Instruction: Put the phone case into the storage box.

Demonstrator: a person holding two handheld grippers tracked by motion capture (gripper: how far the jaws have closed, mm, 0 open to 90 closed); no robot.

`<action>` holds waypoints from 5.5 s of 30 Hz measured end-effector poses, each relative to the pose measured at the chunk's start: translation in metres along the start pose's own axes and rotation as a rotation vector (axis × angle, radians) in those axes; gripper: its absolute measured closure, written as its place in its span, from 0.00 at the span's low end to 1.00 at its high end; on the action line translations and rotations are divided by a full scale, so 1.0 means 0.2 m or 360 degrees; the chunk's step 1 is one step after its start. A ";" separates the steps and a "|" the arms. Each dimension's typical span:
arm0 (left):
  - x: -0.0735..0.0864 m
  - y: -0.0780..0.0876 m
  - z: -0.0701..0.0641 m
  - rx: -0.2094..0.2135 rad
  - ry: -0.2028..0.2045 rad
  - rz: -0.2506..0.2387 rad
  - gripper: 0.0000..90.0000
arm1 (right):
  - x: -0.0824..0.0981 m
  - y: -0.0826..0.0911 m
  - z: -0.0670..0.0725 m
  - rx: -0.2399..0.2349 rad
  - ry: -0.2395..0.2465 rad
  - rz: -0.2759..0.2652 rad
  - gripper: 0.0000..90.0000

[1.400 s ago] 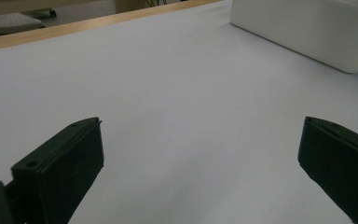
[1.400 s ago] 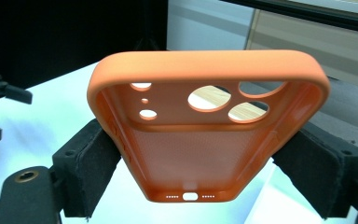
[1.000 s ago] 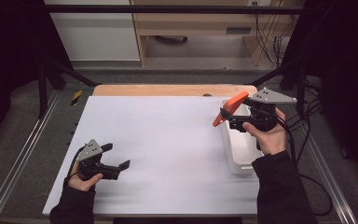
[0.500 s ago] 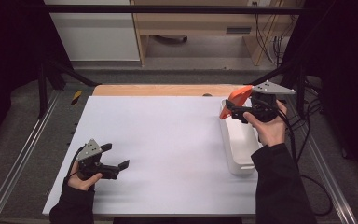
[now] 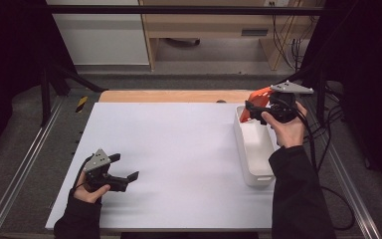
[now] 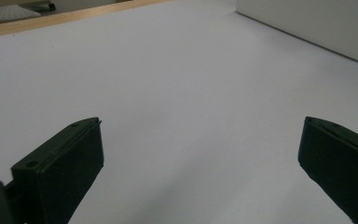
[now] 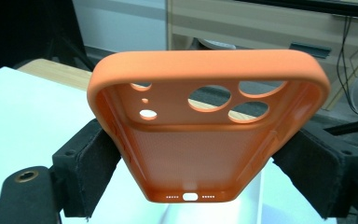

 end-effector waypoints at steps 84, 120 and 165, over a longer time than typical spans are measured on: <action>0.01 -0.03 0.00 0.0036 -0.0034 0.0033 0.00 | 0.23 -0.65 -0.12 0.0321 -0.0256 0.0331 0.17; 0.02 -0.04 0.00 0.0037 -0.0043 0.0044 0.00 | 0.24 -0.64 -0.14 0.0308 -0.0260 0.0275 0.01; -0.01 -0.02 -0.02 0.0058 -0.0033 -0.0009 0.00 | 0.26 0.07 0.20 -0.0539 0.0193 -0.0124 0.00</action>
Point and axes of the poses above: each handheld gripper's, and its own axes: y roughly backward along the jaws, x roughly out of its underside, z roughly to its left, the point moved 1 cm from there along -y, roughly forward along the jaws, and after that the axes turned 2 degrees about -x, right-handed, at the moved point
